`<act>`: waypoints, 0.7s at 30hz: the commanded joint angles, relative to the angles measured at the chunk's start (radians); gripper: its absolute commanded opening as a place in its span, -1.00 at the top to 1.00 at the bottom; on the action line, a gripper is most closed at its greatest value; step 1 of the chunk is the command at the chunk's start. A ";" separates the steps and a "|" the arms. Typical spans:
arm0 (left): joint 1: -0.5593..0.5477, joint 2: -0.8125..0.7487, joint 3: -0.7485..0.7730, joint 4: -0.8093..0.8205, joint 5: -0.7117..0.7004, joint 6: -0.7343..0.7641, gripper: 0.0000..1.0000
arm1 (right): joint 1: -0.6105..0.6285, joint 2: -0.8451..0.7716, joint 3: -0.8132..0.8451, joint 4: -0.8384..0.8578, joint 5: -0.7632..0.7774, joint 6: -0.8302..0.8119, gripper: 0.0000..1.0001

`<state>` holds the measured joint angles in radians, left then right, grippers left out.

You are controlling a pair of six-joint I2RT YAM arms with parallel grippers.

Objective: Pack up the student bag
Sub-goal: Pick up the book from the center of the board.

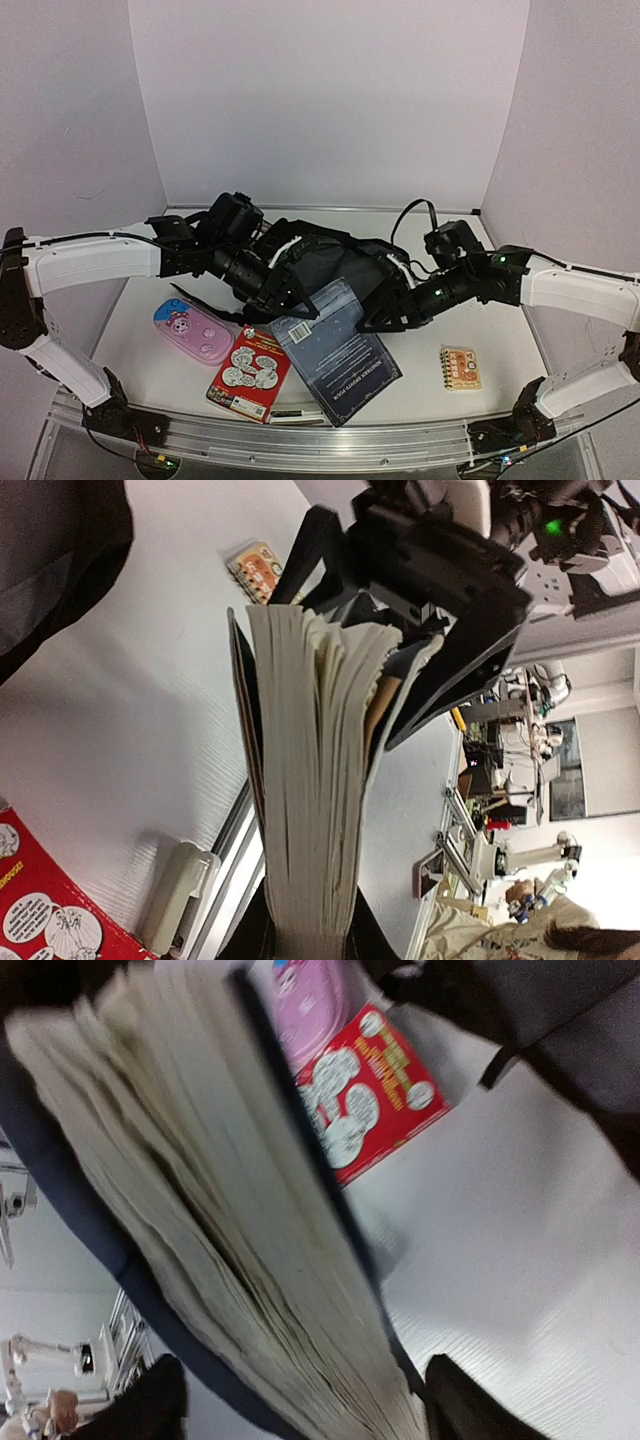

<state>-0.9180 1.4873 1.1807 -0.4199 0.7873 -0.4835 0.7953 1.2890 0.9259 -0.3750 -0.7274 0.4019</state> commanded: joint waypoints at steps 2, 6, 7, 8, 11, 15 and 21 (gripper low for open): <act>0.043 -0.159 -0.080 0.185 -0.195 -0.158 0.99 | -0.086 -0.084 0.035 0.074 0.245 0.090 -0.96; 0.106 -0.245 -0.156 0.323 -0.318 -0.267 1.00 | -0.093 -0.119 0.000 0.124 0.298 0.184 -0.96; 0.115 -0.265 -0.176 0.379 -0.352 -0.295 1.00 | -0.094 -0.123 -0.016 0.152 0.290 0.208 -0.97; 0.124 -0.282 -0.193 0.444 -0.372 -0.320 1.00 | -0.094 -0.127 -0.037 0.191 0.274 0.233 -0.97; 0.141 -0.306 -0.206 0.550 -0.394 -0.356 1.00 | -0.094 -0.149 -0.096 0.310 0.215 0.308 -0.97; 0.149 -0.295 -0.175 0.614 -0.353 -0.383 1.00 | -0.094 -0.167 -0.173 0.494 0.149 0.397 -0.97; 0.151 -0.276 -0.178 0.753 -0.217 -0.445 1.00 | -0.094 -0.117 -0.196 0.565 0.121 0.426 -0.97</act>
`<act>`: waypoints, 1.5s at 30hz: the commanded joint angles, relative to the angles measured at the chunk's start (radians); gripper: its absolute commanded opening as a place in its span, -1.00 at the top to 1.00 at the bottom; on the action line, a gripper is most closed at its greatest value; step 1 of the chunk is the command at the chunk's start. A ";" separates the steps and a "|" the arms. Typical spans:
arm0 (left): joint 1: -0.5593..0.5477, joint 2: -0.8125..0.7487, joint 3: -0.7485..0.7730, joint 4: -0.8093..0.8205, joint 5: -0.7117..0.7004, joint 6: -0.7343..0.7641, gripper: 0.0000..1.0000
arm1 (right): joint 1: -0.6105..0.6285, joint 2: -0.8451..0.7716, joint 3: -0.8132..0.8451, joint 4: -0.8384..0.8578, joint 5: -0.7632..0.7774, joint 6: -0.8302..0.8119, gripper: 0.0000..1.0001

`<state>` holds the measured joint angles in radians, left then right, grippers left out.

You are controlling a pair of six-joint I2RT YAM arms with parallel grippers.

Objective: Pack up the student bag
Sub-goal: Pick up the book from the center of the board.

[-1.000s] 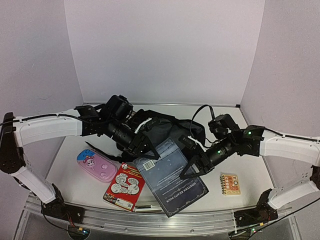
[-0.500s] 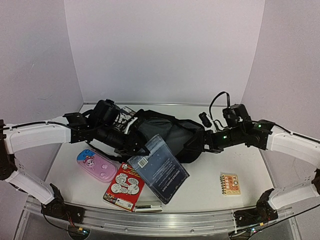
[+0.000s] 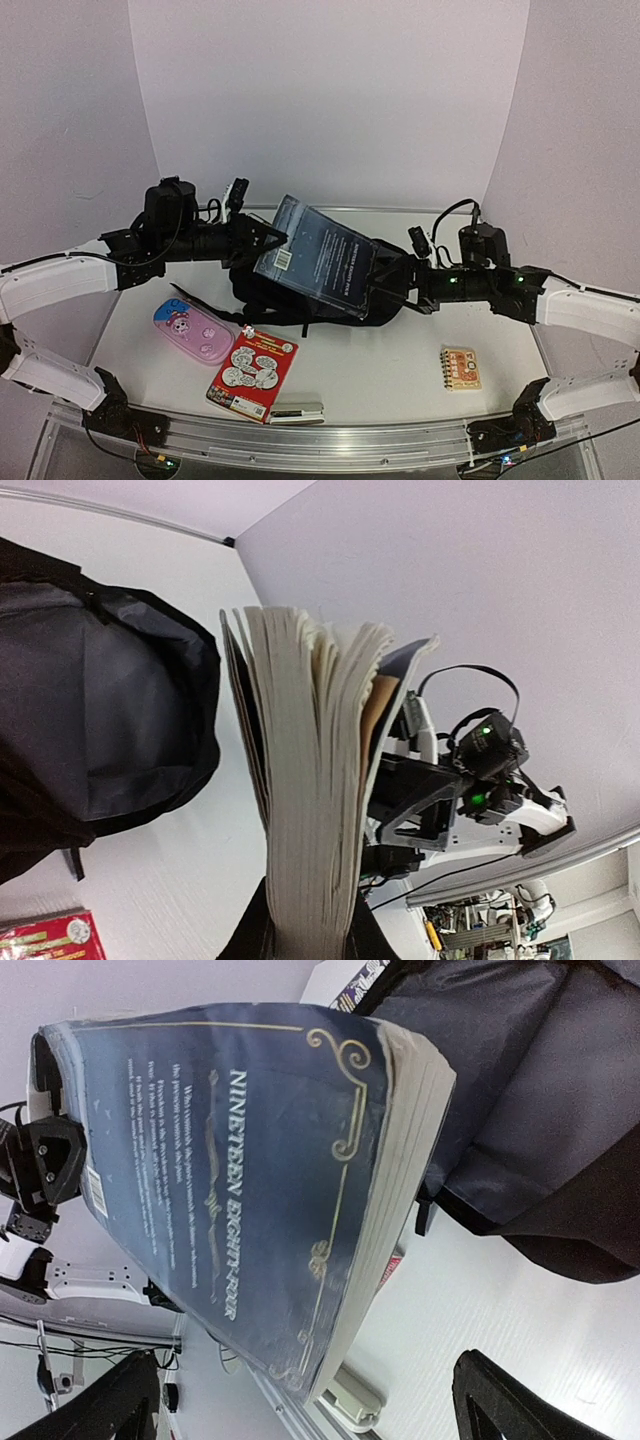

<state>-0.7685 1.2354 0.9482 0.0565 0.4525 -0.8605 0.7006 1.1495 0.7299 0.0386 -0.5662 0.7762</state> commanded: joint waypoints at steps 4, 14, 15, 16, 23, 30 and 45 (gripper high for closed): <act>0.001 -0.019 0.046 0.365 0.184 -0.105 0.99 | 0.001 0.060 0.017 0.199 -0.052 0.057 -0.96; 0.002 0.008 0.050 0.383 0.229 -0.136 1.00 | 0.003 0.097 0.017 0.496 -0.167 0.167 -0.27; 0.001 0.007 0.049 0.370 0.222 -0.128 1.00 | 0.003 0.090 0.012 0.515 -0.167 0.175 -0.16; 0.001 0.005 0.048 0.357 0.211 -0.122 0.99 | 0.002 0.081 0.004 0.538 -0.166 0.184 -0.06; 0.029 -0.014 0.068 0.050 0.028 0.027 0.79 | 0.002 -0.004 -0.047 0.545 -0.056 0.183 0.97; 0.083 0.089 0.133 -0.222 -0.118 0.087 -0.61 | 0.002 -0.053 0.032 0.217 0.207 0.027 1.00; 0.196 0.486 0.260 -0.169 -0.082 0.022 -0.90 | -0.010 0.105 0.280 -0.161 0.535 -0.087 1.00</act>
<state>-0.5861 1.6661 1.1229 -0.1201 0.3863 -0.8352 0.7003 1.2368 0.9166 -0.1685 -0.1074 0.7123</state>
